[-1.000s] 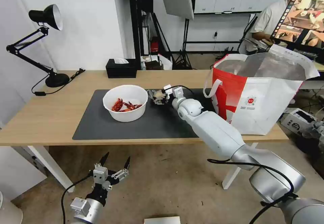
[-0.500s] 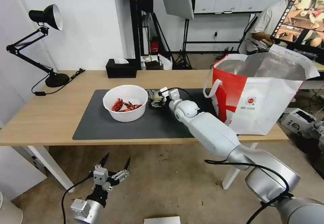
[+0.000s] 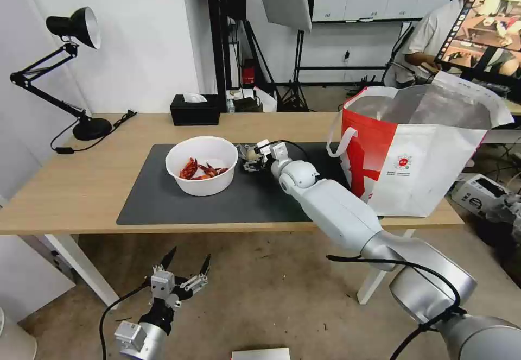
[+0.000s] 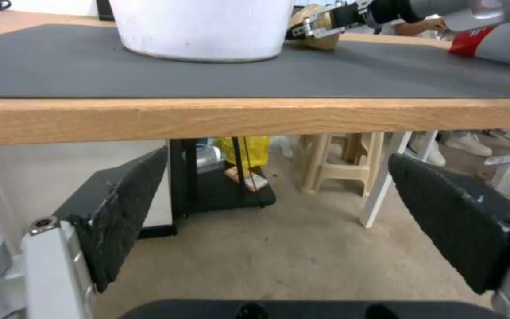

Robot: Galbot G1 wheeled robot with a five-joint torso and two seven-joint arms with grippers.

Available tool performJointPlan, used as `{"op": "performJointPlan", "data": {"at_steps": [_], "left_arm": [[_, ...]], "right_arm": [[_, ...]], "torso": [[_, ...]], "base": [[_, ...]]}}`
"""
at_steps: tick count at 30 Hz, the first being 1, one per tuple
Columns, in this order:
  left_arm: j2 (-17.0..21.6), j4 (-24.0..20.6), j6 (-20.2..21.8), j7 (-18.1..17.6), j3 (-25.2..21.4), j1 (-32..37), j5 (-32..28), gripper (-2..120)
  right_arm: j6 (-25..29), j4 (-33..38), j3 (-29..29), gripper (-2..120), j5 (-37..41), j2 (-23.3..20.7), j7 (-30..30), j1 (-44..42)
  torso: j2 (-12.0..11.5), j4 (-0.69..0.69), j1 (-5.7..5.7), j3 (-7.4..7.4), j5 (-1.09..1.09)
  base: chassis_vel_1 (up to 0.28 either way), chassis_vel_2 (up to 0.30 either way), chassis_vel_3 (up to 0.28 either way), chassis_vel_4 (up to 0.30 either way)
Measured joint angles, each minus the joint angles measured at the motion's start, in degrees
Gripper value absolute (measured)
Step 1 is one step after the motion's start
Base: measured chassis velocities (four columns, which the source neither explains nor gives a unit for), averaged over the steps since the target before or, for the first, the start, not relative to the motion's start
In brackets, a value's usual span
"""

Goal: Pick up the trash from the table and place it into the takeout bag.

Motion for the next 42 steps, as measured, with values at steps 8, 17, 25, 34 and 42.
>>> {"op": "performJointPlan", "data": {"at_steps": [8, 17, 25, 34, 42], "left_arm": [[-0.1, 0.0, -0.6, 0.8, -0.1, 0.4, 0.0, 100], [-0.2, 0.0, -0.8, 1.3, 0.2, 0.5, 0.2, 100], [0.2, -0.5, -0.8, 1.3, -0.1, 0.8, 0.2, 100], [0.0, -1.1, -0.7, 1.3, 0.1, 0.9, 0.2, 100], [-0.1, -1.8, -0.5, 1.2, -0.2, 1.7, 0.7, 100]], "right_arm": [[0.6, 0.1, 0.2, 60, 0.1, -0.3, 0.2, -0.4], [0.6, 4.3, 0.1, 31, 1.3, -2.4, 3.2, -1.4], [-2.0, 21.1, -1.9, 9, -0.8, -11.6, 13.4, -4.8], [-7.9, 33.7, -0.5, 8, -3.1, -17.7, 19.6, -7.0], [1.6, 41.4, 4.5, 8, -5.8, -19.2, 25.2, -10.7]], "torso": [[0.0, 0.0, 0.0, 0.0, 0.0], [0.0, 0.01, 0.0, 0.0, 0.0], [0.0, -0.01, 0.0, 0.0, 0.02], [0.0, -0.01, -0.01, -0.01, 0.01], [0.0, -0.01, -0.01, 0.0, 0.0]], "base": [[0.0, 0.0, 0.0, 0.0], [0.0, 0.0, 0.0, 0.0], [0.0, 0.0, 0.0, 0.0], [0.0, 0.0, 0.0, 0.0], [0.0, 0.0, 0.0, 0.0]]}}
